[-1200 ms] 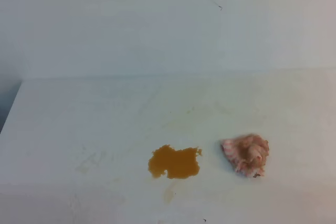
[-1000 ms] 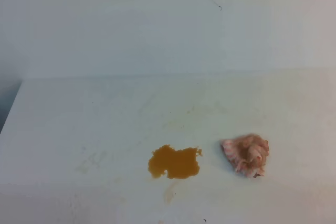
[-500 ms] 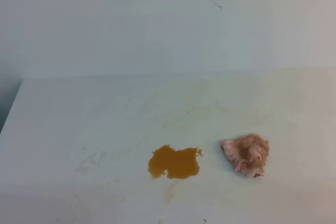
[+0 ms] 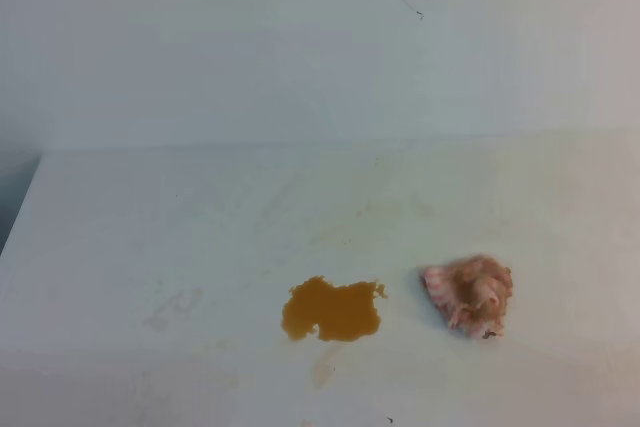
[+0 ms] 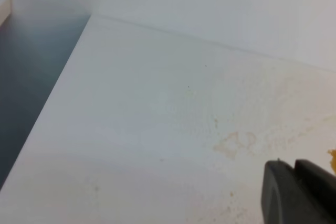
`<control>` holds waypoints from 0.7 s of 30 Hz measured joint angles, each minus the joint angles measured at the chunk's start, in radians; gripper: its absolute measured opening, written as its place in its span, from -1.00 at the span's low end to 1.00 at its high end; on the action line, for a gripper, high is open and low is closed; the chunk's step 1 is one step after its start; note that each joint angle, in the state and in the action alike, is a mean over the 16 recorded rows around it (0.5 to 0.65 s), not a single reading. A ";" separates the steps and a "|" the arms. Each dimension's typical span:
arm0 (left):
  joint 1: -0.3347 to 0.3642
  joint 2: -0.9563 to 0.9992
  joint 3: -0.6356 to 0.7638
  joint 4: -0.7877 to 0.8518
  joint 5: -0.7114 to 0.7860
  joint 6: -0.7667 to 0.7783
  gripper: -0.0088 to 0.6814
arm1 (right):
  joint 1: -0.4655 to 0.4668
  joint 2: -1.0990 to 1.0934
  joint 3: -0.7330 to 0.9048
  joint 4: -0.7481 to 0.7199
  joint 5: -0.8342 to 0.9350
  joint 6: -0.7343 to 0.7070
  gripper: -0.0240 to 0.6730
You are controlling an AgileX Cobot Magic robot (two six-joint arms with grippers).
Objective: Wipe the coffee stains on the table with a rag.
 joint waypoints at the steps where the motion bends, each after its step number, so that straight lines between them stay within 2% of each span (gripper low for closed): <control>1: 0.000 -0.002 0.000 0.000 0.000 0.000 -0.97 | 0.000 0.000 0.000 0.000 -0.001 0.000 -0.94; 10: 0.000 -0.004 0.000 0.000 0.000 0.000 -0.97 | 0.000 0.000 0.001 0.009 -0.056 0.011 -0.94; 21: 0.000 -0.006 0.000 0.000 0.000 0.000 -0.97 | 0.000 0.000 0.003 0.062 -0.212 0.061 -0.94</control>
